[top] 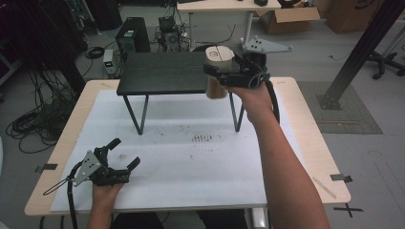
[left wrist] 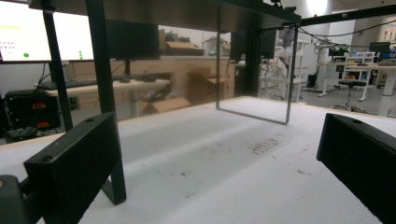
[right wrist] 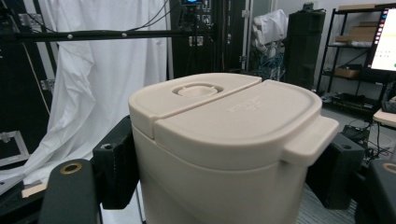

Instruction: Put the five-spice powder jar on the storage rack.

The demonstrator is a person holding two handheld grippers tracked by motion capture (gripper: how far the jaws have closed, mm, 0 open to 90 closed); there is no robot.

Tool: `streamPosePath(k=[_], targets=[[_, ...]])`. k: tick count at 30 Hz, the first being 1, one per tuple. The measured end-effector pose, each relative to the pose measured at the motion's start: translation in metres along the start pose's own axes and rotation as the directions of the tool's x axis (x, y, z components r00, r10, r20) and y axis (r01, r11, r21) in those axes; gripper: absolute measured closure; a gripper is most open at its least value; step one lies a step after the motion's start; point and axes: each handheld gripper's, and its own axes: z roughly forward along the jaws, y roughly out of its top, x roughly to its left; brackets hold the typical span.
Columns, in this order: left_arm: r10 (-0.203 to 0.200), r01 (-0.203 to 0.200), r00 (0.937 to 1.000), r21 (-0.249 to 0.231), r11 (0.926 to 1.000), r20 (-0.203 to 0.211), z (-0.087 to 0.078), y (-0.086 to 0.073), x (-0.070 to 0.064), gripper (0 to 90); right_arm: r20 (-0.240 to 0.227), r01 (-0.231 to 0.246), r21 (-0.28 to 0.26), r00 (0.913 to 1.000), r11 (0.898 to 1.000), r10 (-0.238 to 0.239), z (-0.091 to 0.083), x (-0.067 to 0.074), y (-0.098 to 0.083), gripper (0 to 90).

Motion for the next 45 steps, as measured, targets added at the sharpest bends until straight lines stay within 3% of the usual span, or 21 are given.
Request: streamPosePath(k=[22, 45], targets=[[-0.003, 0.003, 1.0000, -0.001, 1.0000, 0.000, 0.000, 0.000, 0.000, 0.2, 0.062, -0.024, 0.016, 0.9978, 1.000, 0.022, 0.019, -0.025, -0.002, 24.2], [0.000, 0.000, 1.0000, 0.000, 1.0000, 0.000, 0.000, 0.000, 0.000, 0.2, 0.173, -0.032, 0.016, 0.9844, 0.999, 0.029, 0.029, -0.045, -0.007, 24.2]])
